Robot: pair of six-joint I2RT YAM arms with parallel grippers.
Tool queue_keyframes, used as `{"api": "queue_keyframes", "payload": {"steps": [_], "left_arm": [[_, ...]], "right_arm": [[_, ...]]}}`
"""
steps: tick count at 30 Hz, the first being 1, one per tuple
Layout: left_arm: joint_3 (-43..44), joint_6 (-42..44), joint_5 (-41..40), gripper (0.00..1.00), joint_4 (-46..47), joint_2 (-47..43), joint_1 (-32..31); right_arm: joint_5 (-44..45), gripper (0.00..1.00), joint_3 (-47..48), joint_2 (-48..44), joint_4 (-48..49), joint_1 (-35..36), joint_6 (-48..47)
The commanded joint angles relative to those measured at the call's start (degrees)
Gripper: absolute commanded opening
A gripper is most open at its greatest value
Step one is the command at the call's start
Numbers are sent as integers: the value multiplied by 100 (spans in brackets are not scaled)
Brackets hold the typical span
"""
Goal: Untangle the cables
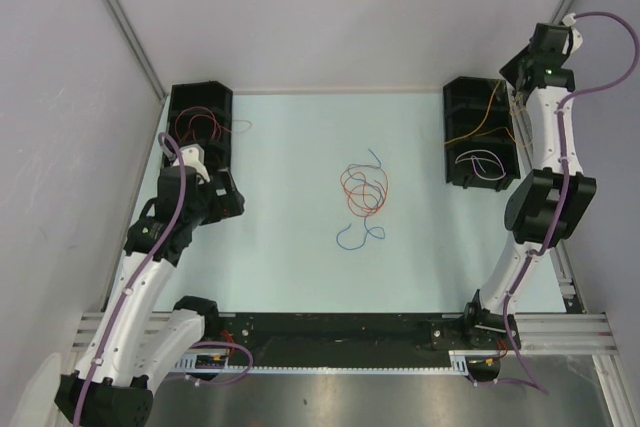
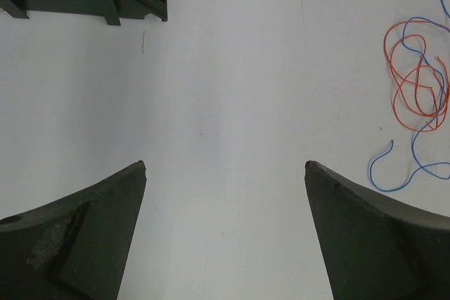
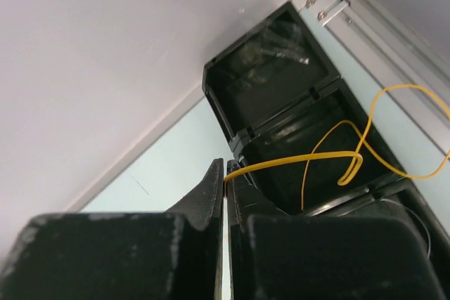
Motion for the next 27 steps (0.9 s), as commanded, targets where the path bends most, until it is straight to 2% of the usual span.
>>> {"api": "queue_keyframes", "payload": {"steps": [1, 10, 27], "left_arm": [[18, 43, -93, 100, 72, -10, 46], [18, 16, -155, 100, 45, 16, 46], [18, -1, -190, 100, 36, 34, 46]], "right_arm": [[-140, 0, 657, 49, 305, -150, 138], [89, 0, 1422, 506, 287, -202, 121], [1223, 0, 1405, 884, 893, -202, -169]]}}
